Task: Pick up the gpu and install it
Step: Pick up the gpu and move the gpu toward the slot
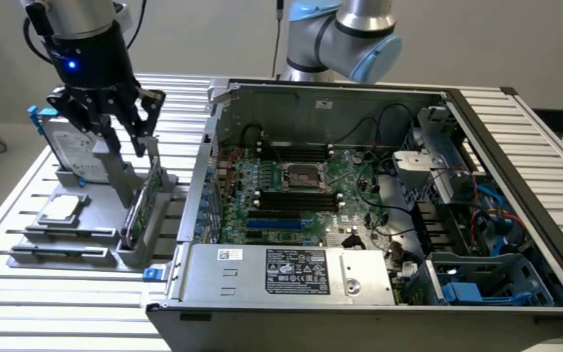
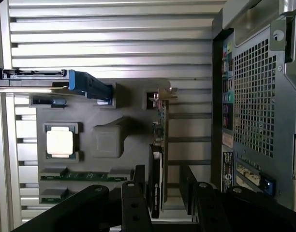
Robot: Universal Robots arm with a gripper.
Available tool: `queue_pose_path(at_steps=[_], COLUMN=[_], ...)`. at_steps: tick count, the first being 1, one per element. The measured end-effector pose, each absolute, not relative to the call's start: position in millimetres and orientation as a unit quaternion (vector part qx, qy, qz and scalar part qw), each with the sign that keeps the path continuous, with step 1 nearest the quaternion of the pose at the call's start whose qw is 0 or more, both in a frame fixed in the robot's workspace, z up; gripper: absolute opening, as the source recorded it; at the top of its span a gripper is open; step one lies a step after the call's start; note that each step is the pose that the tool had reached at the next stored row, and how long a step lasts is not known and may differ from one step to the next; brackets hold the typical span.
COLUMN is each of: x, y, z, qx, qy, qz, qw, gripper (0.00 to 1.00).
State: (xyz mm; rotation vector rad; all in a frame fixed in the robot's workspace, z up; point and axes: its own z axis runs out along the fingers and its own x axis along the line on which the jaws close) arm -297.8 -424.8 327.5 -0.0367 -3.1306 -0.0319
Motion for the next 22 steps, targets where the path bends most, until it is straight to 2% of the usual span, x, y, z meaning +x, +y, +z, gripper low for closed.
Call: queue_pose_path(at_steps=[22], x=[-298.3], y=[-446.5], z=[287.5], qx=[-0.012], qy=[-1.0], qz=[-0.01], qw=[0.005], gripper=[0.42])
